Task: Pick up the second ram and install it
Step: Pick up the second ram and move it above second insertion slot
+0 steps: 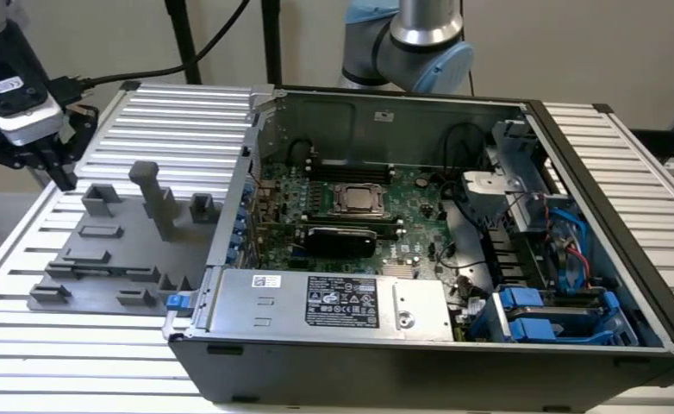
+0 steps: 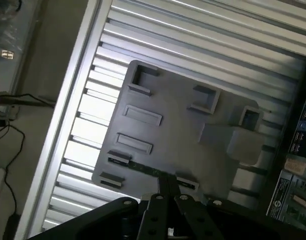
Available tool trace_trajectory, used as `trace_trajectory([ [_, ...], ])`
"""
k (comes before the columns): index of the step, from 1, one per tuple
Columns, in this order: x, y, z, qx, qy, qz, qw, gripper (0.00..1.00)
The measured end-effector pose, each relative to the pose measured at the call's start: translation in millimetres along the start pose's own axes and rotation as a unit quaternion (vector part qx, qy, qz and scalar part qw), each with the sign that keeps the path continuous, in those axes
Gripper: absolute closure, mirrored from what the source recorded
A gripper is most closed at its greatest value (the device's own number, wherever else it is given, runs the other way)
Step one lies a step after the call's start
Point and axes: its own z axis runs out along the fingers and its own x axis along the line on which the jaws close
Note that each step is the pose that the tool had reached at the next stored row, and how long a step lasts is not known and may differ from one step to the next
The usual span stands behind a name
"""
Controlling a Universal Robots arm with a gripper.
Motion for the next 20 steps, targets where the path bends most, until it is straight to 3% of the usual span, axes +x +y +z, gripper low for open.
trace_trajectory([
  [5,0.1,-0.1,2.6,-0.0006,0.0027,-0.045,0.9990,1.00],
  [10,0.1,-0.3,5.5,-0.0010,0.0049,-0.090,0.9959,1.00],
  [15,0.1,-0.4,8.3,-0.0013,0.0071,-0.136,0.9907,1.00],
  [16,0.2,-0.4,9.4,-0.0013,0.0081,-0.154,0.9880,1.00],
  [20,0.2,-0.5,11.5,-0.0014,0.0099,-0.190,0.9817,1.00],
])
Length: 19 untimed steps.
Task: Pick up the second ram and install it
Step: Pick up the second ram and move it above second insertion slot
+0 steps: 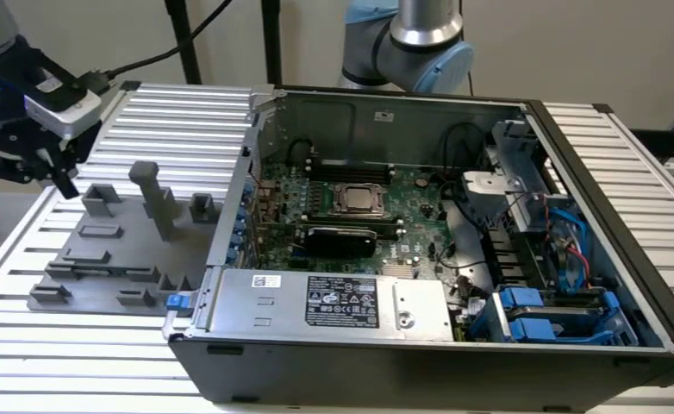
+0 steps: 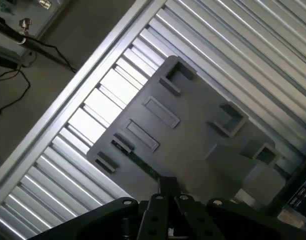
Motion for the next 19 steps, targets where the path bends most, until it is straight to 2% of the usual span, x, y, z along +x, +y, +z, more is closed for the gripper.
trace_trajectory([
  [4,0.0,-0.1,2.0,0.0000,0.0020,-0.036,0.9993,1.00],
  [9,0.1,-0.2,4.5,0.0000,0.0044,-0.082,0.9967,1.00],
  [14,0.1,-0.3,7.0,0.0001,0.0069,-0.127,0.9919,1.00],
  [19,0.1,-0.4,9.4,0.0001,0.0093,-0.171,0.9852,1.00],
])
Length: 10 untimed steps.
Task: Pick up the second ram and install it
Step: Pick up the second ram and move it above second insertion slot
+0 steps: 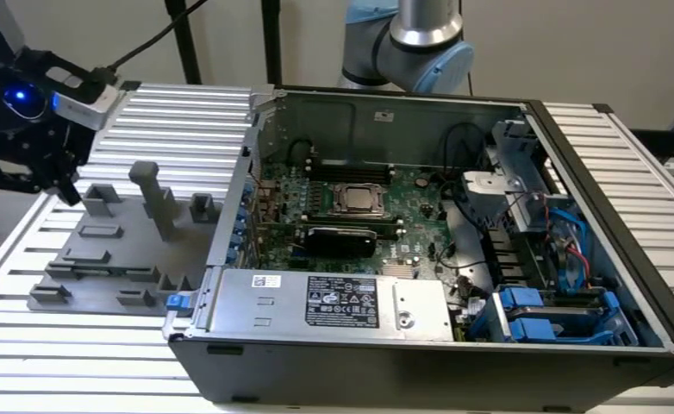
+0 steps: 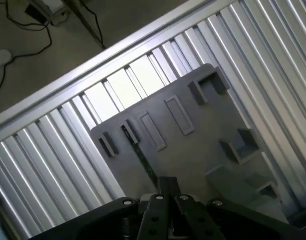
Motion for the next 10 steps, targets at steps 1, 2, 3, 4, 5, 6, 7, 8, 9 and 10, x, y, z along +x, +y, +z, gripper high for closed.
trace_trajectory([
  [1,0.0,0.0,0.5,0.0000,0.0005,-0.009,1.0000,1.00],
  [2,0.0,0.0,1.1,0.0000,0.0010,-0.019,0.9998,1.00],
  [3,0.0,-0.1,1.5,0.0000,0.0015,-0.028,0.9996,1.00],
  [4,0.0,-0.1,2.0,0.0000,0.0020,-0.037,0.9993,1.00],
  [5,0.0,-0.1,2.5,0.0000,0.0025,-0.046,0.9990,1.00],
  [6,0.0,-0.1,3.0,0.0001,0.0030,-0.055,0.9985,1.00],
  [7,0.0,-0.1,3.5,0.0001,0.0035,-0.064,0.9980,1.00],
  [8,0.0,-0.2,4.0,0.0001,0.0040,-0.073,0.9973,1.00],
  [9,0.1,-0.2,4.5,0.0001,0.0045,-0.082,0.9966,1.00],
  [10,0.1,-0.2,5.0,0.0001,0.0050,-0.091,0.9958,1.00],
])
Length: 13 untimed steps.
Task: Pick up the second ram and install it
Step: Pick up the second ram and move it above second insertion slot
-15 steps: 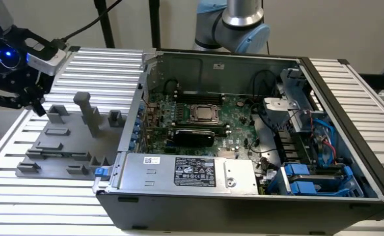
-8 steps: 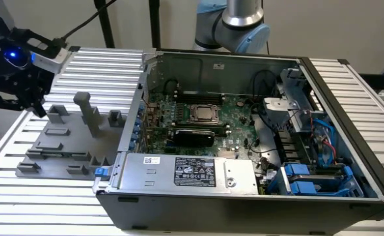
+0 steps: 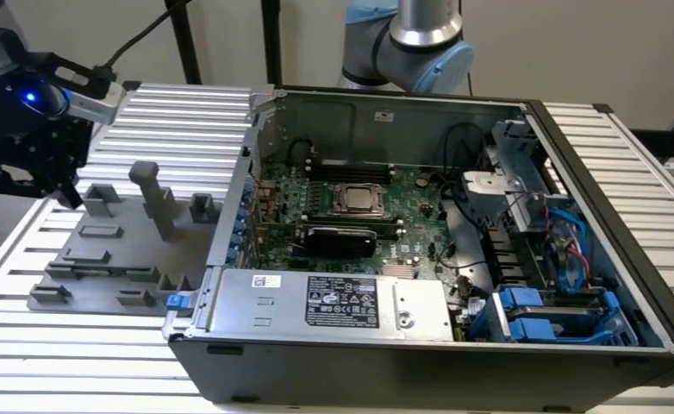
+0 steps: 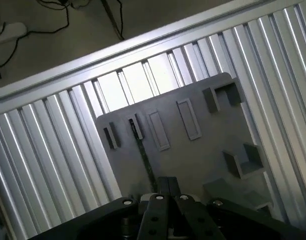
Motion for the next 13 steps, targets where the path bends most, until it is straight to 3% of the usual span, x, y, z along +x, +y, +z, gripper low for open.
trace_trajectory([
  [5,0.0,-0.1,2.4,0.0001,0.0025,-0.045,0.9990,1.00],
  [13,0.1,-0.2,6.9,0.0003,0.0065,-0.102,0.9948,1.00],
])
